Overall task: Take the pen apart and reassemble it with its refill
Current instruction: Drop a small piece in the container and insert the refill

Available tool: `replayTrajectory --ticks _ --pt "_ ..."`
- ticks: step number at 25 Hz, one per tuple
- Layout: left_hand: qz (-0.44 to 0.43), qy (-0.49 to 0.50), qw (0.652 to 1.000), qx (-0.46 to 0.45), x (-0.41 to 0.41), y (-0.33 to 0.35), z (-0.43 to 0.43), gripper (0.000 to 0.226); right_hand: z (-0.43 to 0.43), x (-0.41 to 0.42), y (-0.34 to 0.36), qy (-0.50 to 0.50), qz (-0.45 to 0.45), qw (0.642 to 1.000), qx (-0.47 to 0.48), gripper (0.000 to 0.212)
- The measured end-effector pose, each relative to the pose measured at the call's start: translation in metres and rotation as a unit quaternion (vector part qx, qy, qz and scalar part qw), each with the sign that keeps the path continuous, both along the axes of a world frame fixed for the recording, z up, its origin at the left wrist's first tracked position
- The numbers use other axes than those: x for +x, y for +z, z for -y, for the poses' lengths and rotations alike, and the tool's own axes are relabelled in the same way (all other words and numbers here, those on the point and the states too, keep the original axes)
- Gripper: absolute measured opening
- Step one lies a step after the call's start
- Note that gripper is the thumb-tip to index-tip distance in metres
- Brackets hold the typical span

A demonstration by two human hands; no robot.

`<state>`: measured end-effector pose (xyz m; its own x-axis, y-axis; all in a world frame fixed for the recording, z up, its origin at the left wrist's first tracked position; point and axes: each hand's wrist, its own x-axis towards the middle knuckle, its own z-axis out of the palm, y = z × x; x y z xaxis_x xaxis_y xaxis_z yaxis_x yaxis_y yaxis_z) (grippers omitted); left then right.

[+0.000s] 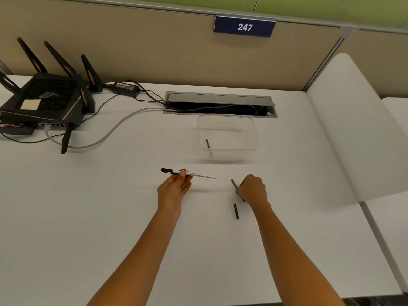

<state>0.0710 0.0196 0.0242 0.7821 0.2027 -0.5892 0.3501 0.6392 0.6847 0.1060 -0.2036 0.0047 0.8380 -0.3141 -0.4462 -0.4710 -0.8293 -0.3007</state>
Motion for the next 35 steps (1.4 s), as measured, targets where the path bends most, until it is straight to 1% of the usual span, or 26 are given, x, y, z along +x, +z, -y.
replayTrajectory --ticks 2,3,4,7,10,12,16,26,30,35 --pt "0.0 0.001 1.0 -0.004 -0.001 0.001 -0.001 0.014 -0.001 -0.003 0.005 -0.001 0.011 1.0 0.022 0.003" --pt "0.001 0.001 1.0 -0.007 -0.002 0.001 -0.002 0.013 -0.002 -0.006 0.01 0.001 0.023 0.999 0.049 0.001" --pt "0.002 0.002 1.0 -0.01 -0.002 0.001 -0.003 0.012 -0.003 -0.007 0.016 0.006 0.043 0.995 0.089 0.005" --pt "-0.002 0.003 1.0 -0.021 -0.004 0.002 -0.007 0.01 -0.008 -0.016 0.039 0.029 0.121 0.966 0.228 0.016" --pt "-0.009 0.005 0.999 -0.038 -0.003 0.003 -0.009 0.01 -0.01 -0.023 0.059 0.038 0.169 0.941 0.29 0.018" --pt "-0.01 0.006 0.999 -0.044 -0.003 0.005 -0.009 0.01 -0.011 -0.025 0.068 0.05 0.185 0.936 0.295 0.018" --pt "-0.008 0.005 0.998 -0.054 -0.003 0.009 -0.008 0.009 -0.014 -0.025 0.078 0.07 0.203 0.937 0.275 0.015" --pt "-0.01 0.013 0.999 -0.052 -0.005 0.011 -0.009 0.008 -0.014 -0.027 0.086 0.105 0.234 0.936 0.241 0.015" --pt "-0.008 0.01 0.999 -0.049 -0.006 0.011 -0.009 0.008 -0.015 -0.027 0.088 0.132 0.24 0.934 0.229 0.01" --pt "-0.005 0.011 0.999 -0.046 -0.008 0.011 -0.009 0.009 -0.016 -0.027 0.088 0.152 0.241 0.935 0.213 0.01"
